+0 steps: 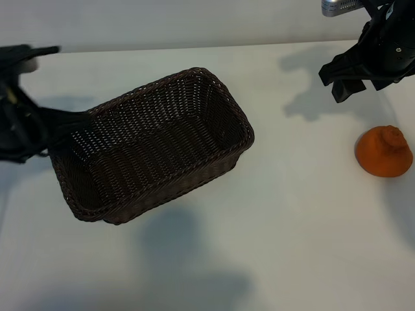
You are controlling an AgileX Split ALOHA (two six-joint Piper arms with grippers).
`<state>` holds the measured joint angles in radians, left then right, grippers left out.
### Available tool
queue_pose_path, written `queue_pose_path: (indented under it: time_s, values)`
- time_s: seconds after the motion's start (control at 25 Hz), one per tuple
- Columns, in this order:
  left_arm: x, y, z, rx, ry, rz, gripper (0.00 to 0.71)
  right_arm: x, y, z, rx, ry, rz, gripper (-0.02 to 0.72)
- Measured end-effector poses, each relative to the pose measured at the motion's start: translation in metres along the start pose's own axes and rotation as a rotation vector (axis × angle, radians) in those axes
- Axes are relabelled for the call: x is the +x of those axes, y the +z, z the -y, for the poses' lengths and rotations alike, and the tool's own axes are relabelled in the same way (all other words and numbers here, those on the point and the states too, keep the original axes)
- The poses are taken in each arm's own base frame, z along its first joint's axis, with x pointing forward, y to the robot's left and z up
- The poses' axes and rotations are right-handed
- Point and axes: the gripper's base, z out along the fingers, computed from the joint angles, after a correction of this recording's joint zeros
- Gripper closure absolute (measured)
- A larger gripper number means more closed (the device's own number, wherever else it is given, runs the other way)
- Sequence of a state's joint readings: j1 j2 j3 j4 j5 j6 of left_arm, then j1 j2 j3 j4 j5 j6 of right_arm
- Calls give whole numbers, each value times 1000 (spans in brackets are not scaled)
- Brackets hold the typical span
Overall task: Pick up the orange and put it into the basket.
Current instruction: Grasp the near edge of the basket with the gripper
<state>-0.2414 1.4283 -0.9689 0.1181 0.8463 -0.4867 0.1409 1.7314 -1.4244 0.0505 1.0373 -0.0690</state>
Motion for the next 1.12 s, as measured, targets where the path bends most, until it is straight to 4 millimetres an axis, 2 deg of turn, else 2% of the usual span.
queue_pose_path:
  time_s: [0.12,0.6,1.12]
  values:
    - [3,11,-3,20,-62,-11,119,0,0,0,-1,0,0,107]
    - [-5,54,11,51,-228,-77,119,0,0,0,-3,2,0,107]
    - [-6,93,17,30,-241,-139,120,0,0,0,-4,2,-2,108]
